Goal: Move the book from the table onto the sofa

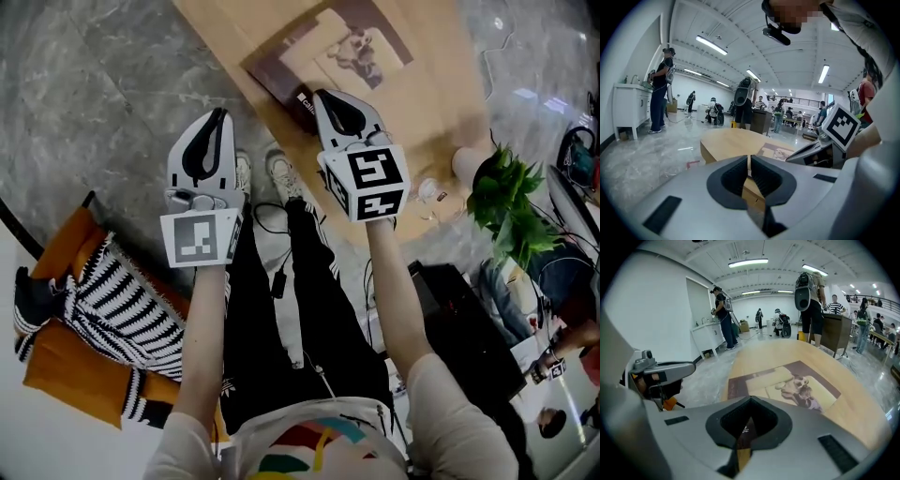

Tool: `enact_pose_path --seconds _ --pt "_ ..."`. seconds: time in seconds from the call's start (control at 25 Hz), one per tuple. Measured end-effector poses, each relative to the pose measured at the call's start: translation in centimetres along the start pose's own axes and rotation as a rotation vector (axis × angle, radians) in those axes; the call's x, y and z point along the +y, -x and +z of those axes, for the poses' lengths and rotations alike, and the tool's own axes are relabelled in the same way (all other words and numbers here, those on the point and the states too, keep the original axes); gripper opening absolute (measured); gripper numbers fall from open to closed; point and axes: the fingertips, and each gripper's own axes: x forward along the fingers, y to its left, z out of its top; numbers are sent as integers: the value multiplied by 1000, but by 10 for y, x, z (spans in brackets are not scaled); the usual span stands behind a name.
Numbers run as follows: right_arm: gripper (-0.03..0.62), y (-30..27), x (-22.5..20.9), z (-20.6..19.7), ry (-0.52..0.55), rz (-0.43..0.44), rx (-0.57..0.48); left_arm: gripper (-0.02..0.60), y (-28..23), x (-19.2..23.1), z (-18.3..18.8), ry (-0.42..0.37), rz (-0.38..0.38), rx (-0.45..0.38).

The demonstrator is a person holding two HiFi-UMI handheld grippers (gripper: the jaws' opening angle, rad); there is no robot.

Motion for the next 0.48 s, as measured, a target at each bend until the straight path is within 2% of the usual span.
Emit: enact_pose_path --seconds 0.28,0.48 --pt "12 -18 1 -15 -11 -13 53 16 -5 11 -11 7 23 28" --pt "12 -21 10 -16 -58 2 70 65 -4 15 -20 33 41 53"
